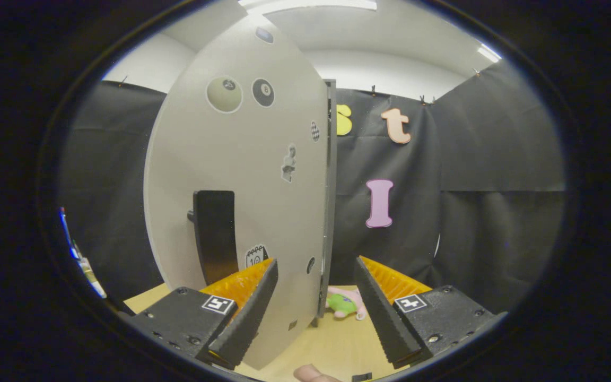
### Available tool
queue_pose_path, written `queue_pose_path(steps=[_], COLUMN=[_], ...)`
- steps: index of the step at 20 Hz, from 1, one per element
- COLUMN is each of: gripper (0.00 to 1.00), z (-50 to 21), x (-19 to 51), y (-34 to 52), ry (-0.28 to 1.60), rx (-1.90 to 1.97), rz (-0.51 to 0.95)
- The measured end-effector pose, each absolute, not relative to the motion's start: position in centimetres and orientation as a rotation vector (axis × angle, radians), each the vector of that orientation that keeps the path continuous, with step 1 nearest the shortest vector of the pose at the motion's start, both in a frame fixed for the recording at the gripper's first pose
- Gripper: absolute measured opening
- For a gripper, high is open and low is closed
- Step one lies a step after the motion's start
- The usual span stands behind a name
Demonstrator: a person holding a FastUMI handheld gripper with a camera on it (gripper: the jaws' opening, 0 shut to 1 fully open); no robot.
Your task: Open the shoe cabinet door, grab the shoes and put them into the shoe cabinet, then close the shoe cabinet door.
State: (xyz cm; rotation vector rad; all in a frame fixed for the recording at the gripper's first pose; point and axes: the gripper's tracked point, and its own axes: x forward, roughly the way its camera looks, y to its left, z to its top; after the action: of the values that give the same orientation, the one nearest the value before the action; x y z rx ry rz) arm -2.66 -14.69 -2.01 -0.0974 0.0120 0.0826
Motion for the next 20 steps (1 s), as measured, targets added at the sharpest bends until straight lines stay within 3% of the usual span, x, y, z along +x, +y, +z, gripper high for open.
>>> queue_pose_path(steps=[20], gripper=[0.98], z=[-5.6], x=[4.6], y=[5.5], ry=[0.110], rx=[-0.106], rz=[0.202])
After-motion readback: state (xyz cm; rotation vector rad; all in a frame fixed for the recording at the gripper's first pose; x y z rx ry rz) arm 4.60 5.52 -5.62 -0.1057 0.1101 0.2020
